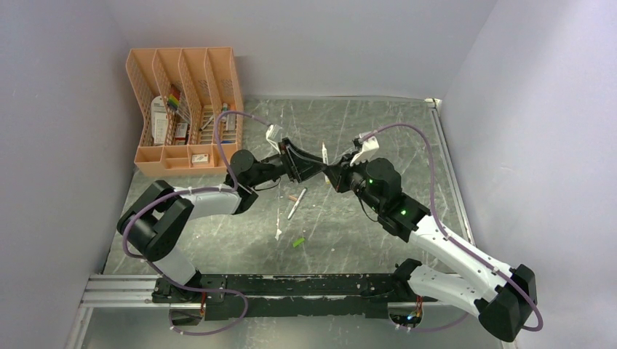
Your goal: Insert the pens into the pen caps
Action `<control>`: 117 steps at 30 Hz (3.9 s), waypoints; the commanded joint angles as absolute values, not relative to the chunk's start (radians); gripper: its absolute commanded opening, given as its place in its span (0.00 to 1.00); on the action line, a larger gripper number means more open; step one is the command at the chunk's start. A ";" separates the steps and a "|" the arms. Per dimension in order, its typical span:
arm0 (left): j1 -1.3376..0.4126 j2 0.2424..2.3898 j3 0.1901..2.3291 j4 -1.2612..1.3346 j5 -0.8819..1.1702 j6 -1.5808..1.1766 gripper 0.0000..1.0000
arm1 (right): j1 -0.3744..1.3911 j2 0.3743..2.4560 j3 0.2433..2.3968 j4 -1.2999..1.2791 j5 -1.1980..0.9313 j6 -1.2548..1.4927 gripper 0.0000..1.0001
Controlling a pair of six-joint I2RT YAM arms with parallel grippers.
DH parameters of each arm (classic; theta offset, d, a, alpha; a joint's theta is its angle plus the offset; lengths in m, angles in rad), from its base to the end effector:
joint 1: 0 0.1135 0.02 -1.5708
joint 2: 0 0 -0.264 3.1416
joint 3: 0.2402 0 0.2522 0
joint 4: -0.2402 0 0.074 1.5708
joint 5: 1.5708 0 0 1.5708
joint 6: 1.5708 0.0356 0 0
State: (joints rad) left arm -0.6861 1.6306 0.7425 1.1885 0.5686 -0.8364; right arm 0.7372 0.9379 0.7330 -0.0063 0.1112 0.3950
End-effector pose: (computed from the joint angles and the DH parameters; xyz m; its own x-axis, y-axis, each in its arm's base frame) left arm 0.2480 -0.2278 0.2556 -0.5382 -0.3677 -0.7584 0.7944 0.0794 -0.6022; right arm 0.1676 0.1469 0.3123 -0.3694 0.1811 -0.9114 -0.4827 0.8007 0.3548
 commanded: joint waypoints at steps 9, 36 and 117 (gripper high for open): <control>-0.692 1.661 0.786 1.266 0.458 -0.893 0.58 | 0.775 0.917 0.741 0.000 0.089 0.386 0.00; -0.740 1.610 0.794 1.149 0.385 -0.822 0.44 | 0.774 0.910 0.731 0.012 0.094 0.389 0.00; -0.716 1.611 0.796 1.361 0.651 -0.938 0.32 | 0.722 0.876 0.713 0.157 -0.102 0.389 0.00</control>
